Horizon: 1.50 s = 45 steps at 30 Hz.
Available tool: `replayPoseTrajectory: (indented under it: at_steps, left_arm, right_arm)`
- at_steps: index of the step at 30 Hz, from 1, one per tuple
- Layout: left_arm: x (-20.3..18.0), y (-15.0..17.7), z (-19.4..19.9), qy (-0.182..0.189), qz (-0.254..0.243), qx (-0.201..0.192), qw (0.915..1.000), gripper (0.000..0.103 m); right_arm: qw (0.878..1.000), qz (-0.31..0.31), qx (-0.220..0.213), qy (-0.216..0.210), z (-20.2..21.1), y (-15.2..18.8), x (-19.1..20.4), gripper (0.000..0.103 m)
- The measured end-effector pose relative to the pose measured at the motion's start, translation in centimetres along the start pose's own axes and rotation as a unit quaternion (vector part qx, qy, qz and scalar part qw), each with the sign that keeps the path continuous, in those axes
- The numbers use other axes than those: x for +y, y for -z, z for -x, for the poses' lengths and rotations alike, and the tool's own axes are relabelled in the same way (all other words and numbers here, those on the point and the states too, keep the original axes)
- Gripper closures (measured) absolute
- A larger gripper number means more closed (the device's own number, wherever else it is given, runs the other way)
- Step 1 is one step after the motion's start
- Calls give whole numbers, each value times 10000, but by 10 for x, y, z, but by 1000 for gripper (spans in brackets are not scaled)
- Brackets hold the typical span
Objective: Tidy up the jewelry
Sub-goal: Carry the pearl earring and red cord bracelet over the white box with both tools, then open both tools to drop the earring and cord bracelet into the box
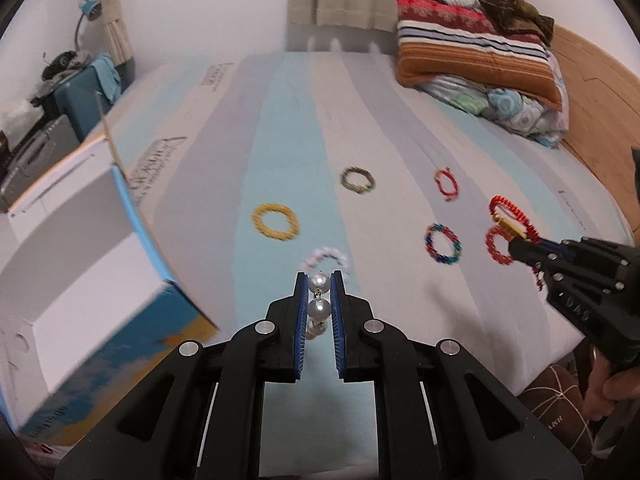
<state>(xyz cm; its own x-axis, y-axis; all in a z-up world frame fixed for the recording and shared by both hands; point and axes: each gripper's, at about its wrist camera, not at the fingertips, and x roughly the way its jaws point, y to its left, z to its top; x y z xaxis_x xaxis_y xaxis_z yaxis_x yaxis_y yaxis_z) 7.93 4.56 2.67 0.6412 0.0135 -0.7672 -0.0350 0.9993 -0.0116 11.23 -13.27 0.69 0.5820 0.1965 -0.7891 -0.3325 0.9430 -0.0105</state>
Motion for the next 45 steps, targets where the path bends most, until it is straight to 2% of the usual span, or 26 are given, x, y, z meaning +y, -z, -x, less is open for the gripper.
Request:
replayPoseTrajectory:
  at_steps: [4,13,21,27,31,36,41,45]
  left_arm:
    - [32,-9,17,-191,164,-127,9996,93]
    - [128,-19,63,-817,593,-385,9941,93]
    - [206,-4,79,-1263,1063,-306,9858,93]
    - [251,16,71,-1550,1470,62,9769,92]
    - [276,32,61,-1584,1761,425,9706,93]
    - [308,54,39,-1497,2156,1098,9587,93]
    - [325,72,28,-1366,2396,1323,9521,93]
    - [325,76,23,-1363,2371,1363,9522,92]
  right_arm:
    - [9995,287,-89,-86,7,-27,29,93]
    - [9896,1109,-369,-838,9,-88,155,93]
    - [9758,1776,-336,-1229,-2,-104,261,93]
    - [9655,2104,159,-1527,-29,-101,319,92]
    - [9587,2200,724,-1650,-58,-98,349,91]
    - [9499,2214,1451,-1660,-91,-91,368,91]
    - [9448,2153,1893,-1585,-112,-83,377,91]
    - [9417,2148,2051,-1579,-119,-74,381,91]
